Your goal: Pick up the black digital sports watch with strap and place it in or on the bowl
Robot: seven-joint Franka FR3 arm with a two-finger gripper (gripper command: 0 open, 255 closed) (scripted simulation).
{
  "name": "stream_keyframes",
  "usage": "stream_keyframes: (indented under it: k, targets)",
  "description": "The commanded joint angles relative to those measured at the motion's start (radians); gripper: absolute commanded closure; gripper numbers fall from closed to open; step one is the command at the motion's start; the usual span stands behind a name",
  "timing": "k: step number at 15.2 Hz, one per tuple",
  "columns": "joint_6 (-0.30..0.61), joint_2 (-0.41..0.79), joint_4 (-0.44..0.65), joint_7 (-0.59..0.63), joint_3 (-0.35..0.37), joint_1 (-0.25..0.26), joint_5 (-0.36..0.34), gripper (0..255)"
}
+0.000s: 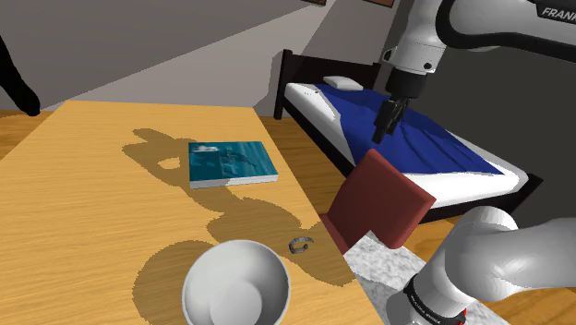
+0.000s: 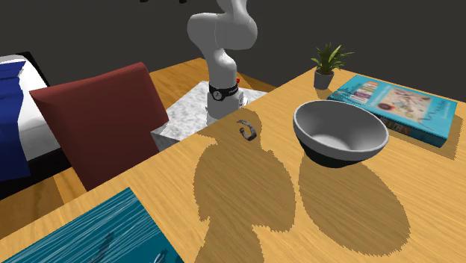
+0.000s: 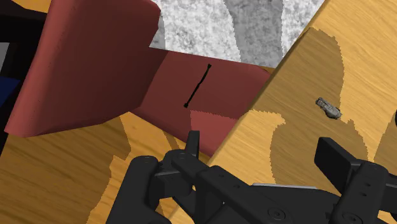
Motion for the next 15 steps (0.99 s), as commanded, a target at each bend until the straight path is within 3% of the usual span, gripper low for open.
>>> stream_keyframes:
  k: [1,9,15]
  targets:
    - [0.0,0.0,0.0,0.0,0.0,0.0,0.0,0]
    - [0.25,-0.14,-0.297,0.135,0.136,0.05,0.101,0]
    - [0.468,-0.165,-0.468,0.245,0.269,0.113,0.195,0]
